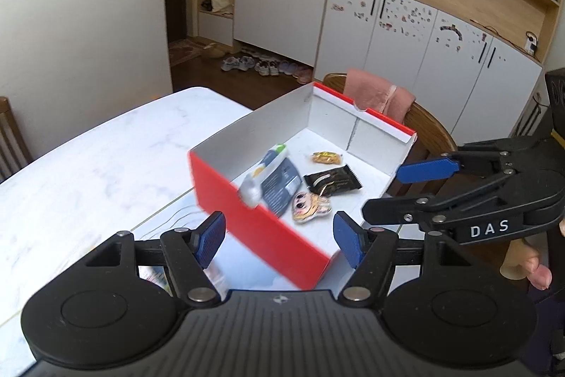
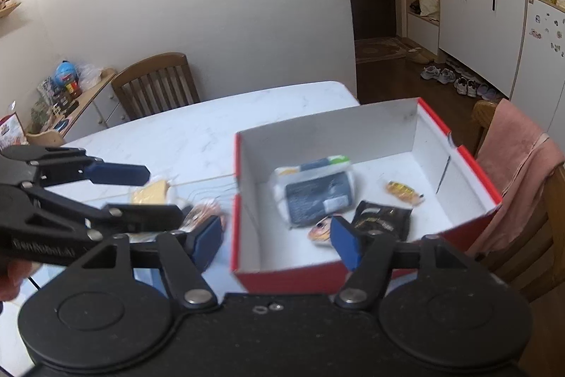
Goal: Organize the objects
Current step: 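Withdraw both tools and move the left tool toward the pink packet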
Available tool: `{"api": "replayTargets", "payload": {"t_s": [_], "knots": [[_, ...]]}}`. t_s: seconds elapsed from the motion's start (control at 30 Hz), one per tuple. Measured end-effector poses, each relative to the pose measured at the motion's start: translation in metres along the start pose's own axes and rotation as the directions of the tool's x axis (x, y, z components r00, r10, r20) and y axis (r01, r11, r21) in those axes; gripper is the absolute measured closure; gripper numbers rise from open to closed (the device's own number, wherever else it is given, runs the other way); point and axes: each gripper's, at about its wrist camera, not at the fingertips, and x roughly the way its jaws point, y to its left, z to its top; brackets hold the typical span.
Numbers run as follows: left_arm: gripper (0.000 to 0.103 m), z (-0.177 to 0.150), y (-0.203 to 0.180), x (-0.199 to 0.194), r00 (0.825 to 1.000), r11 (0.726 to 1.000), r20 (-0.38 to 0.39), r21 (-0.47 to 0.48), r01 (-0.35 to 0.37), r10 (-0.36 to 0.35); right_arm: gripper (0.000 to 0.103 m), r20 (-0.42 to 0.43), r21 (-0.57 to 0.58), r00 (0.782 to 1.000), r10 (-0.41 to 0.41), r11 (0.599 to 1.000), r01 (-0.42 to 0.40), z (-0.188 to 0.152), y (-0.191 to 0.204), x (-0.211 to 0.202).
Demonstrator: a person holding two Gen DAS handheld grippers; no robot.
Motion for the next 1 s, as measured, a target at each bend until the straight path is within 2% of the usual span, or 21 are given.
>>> {"api": "replayTargets", "payload": {"t_s": [0.1,0.57,0.63,0.7,0.73,1.0], "knots": [[0.022,-0.017,0.01,-0.018,1.0,1.0,0.017,-0.009,-0.023,0.023,0.027,0.002,-0.001,1.0,0.01,1.0,-0.01,-0.009,0.014,-0.004],[0.019,-0.089,0.061,-0.082,0.995,0.989,0.06,-0.13,-0.075,0.083,0.006,0.007,-0.057,0.999,0.049,0.997,-0.049,-0.038,0.085,-0.013],[0.016,-0.098,0.07,-0.089,0.994,0.985,0.063,-0.152,-0.081,0.092,0.004,0.001,-0.065,0.998,0.057,0.996,-0.057,-0.041,0.094,-0.012],[0.004,-0.107,0.078,-0.095,0.993,0.982,0.065,-0.167,-0.088,0.1,0.003,-0.005,-0.069,0.998,0.06,0.996,-0.06,-0.045,0.103,-0.011],[0.002,-0.111,0.081,-0.097,0.992,0.98,0.066,-0.173,-0.095,0.108,0.003,-0.008,-0.071,0.998,0.06,0.996,-0.06,-0.046,0.107,-0.01],[0.001,-0.151,0.093,-0.096,0.986,0.978,0.071,-0.155,-0.138,0.151,0.003,-0.025,-0.085,0.998,0.052,0.995,-0.054,-0.058,0.135,0.004]]}}
